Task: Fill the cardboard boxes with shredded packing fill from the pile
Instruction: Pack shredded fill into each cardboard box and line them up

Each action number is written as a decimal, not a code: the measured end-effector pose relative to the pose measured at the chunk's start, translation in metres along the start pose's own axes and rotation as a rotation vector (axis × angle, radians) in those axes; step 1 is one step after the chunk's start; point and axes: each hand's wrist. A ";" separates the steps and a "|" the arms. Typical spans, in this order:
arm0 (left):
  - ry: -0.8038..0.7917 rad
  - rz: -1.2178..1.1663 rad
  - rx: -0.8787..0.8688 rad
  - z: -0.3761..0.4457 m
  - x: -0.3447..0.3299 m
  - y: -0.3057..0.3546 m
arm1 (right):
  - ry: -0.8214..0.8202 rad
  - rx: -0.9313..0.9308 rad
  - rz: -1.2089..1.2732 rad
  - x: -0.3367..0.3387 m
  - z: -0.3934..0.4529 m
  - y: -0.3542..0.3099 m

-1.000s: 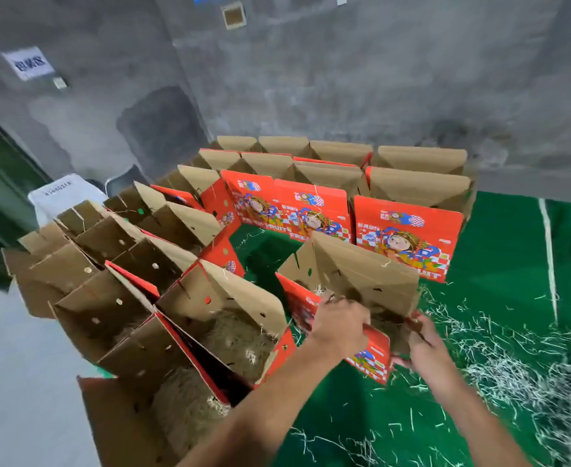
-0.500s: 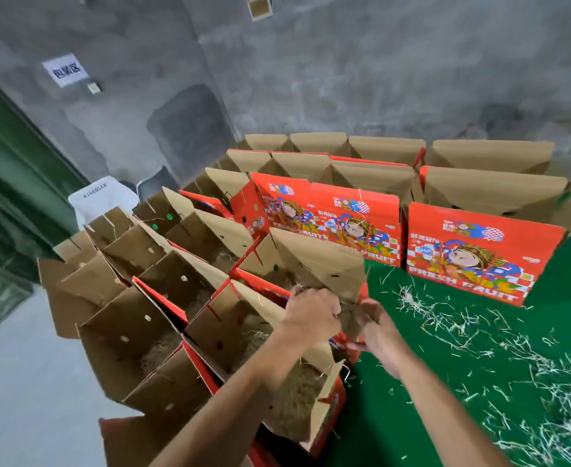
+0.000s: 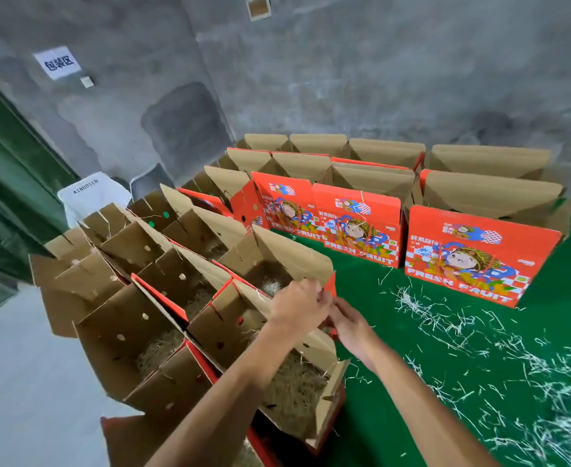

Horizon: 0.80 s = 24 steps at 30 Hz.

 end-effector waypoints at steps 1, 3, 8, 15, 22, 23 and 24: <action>0.014 -0.049 -0.001 -0.001 0.002 0.003 | 0.039 0.045 0.021 0.003 0.000 -0.002; 0.051 -0.125 -0.018 0.001 0.004 0.010 | 0.063 0.112 0.048 0.009 0.001 -0.009; 0.170 -0.276 -0.085 0.017 0.010 0.023 | 0.096 0.153 0.080 0.025 0.009 -0.023; 0.151 -0.444 -0.290 0.071 0.001 0.062 | 0.308 0.274 -0.038 0.088 0.041 -0.046; -0.017 -0.717 -0.384 0.147 -0.052 0.157 | 0.670 0.339 -0.445 0.195 0.084 -0.068; -0.034 -0.695 -0.402 0.158 -0.062 0.168 | 0.693 0.330 -0.504 0.208 0.089 -0.067; -0.043 -0.637 -0.426 0.168 -0.072 0.178 | 0.713 0.317 -0.572 0.219 0.094 -0.064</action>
Point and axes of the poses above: each hand's wrist, its own z-axis towards the middle knuckle, its own x-axis out of the back of the hand, y = z × x, and after that the axes turned 10 degrees about y, right-handed
